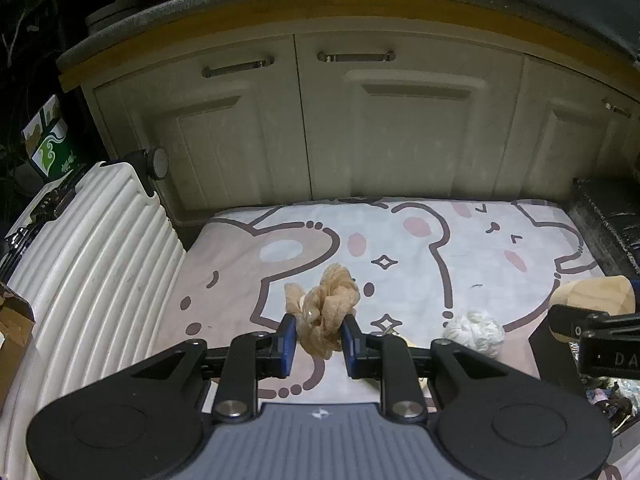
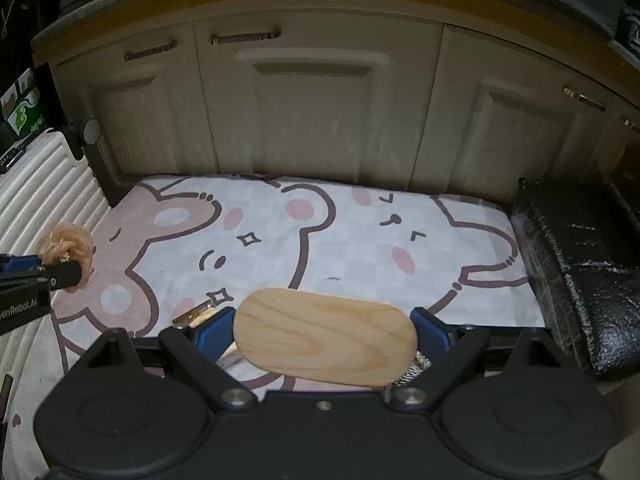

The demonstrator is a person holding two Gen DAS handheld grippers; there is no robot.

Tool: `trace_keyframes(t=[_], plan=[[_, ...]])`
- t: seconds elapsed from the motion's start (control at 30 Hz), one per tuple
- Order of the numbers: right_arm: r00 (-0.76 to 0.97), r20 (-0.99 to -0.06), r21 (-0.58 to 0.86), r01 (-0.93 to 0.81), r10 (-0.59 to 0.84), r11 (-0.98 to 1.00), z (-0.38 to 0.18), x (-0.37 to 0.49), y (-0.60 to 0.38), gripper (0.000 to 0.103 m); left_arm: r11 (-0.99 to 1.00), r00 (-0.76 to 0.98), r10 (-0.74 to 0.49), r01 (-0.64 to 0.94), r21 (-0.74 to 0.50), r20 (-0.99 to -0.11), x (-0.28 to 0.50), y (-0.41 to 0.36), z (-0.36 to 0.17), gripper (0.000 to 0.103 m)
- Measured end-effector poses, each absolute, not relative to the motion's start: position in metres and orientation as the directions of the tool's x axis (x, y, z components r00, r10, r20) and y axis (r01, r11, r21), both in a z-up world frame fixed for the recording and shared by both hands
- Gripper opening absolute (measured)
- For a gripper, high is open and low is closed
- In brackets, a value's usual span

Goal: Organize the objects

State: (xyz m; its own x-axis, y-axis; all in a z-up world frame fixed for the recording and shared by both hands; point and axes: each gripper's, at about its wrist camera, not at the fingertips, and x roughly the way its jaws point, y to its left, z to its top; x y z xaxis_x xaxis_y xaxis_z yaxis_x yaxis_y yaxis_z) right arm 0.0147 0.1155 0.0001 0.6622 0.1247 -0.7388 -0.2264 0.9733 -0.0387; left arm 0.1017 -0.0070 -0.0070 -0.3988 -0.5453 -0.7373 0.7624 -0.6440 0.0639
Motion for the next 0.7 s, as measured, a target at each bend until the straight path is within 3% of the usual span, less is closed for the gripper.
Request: trace_keyframes(t=[0.7], plan=[[0.714, -0.699, -0.063, -0.125, 0.046, 0.990, 0.013, 0.010, 0.041, 0.093, -0.727, -0.494, -0.448, 0.686, -0.018, -0.745, 0.048, 0.024, -0.005, 0.025]])
